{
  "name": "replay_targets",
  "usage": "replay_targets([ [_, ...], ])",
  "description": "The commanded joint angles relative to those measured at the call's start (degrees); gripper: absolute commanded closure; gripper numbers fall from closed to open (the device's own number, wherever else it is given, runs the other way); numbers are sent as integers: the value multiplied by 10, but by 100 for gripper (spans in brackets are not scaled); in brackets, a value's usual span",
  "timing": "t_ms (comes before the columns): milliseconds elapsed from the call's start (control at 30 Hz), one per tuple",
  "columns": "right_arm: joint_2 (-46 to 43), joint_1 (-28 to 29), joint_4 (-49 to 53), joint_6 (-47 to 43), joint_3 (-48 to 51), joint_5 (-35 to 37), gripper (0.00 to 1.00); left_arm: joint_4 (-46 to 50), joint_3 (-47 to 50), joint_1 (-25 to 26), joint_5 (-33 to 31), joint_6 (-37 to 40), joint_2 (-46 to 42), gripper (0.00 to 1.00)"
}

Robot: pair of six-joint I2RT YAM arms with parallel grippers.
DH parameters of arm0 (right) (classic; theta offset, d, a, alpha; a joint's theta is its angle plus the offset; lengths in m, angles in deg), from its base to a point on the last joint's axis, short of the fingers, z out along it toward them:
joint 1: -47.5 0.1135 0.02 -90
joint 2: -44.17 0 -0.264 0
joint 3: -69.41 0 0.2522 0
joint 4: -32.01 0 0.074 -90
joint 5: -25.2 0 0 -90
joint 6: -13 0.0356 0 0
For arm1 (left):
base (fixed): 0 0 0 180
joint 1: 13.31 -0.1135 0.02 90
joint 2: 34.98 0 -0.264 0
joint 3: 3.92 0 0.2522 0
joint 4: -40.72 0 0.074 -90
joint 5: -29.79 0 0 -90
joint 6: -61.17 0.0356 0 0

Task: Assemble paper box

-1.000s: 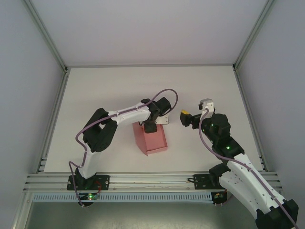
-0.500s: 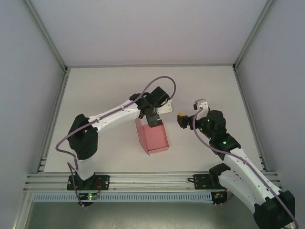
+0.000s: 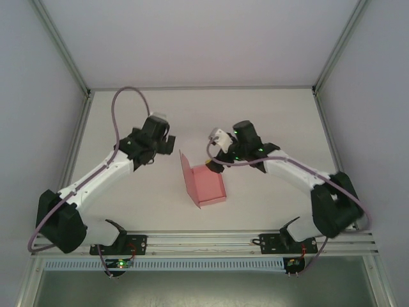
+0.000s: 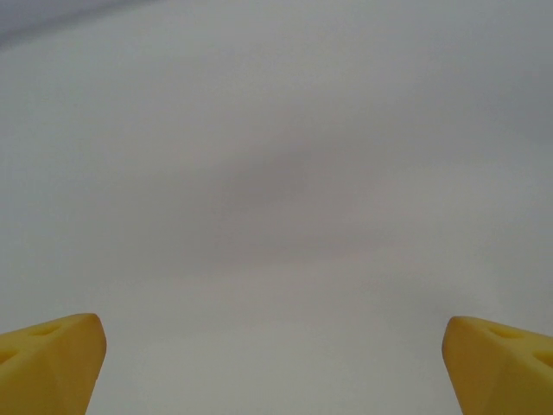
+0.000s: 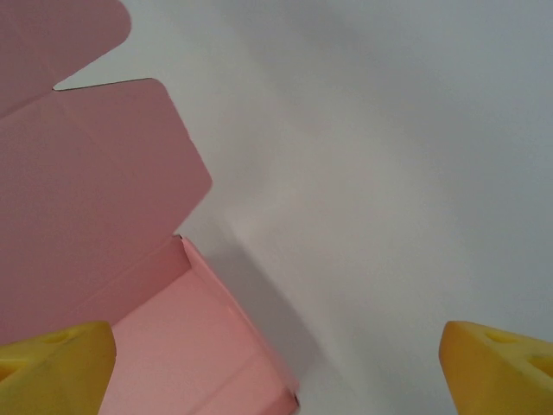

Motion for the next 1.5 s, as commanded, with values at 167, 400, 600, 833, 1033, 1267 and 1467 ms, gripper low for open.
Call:
replay_targets([
  [167,189,35,210,-219,-175,-3,14,-3,91,-48,-27,-154,-44,0],
  [400,253,58,242,-217,-221,64,24,-12,107,-50,-29,-148,-41,0],
  [600,265,63,187,-154,-213,118,63,-15,107,-50,-29,-146,-42,0],
  [833,238,50,103,52,-188,217,88,-17,113,-50,-36,-158,-59,0],
  [1033,221,46,78,353,-136,335,89,8,114,-50,-85,-187,-85,0],
  [1267,153,68,-6,580,-19,382,82,-9,117,-50,-40,-154,-110,0],
  [1467,105,113,9,620,-4,413,75,-114,141,-50,160,-81,-123,0],
])
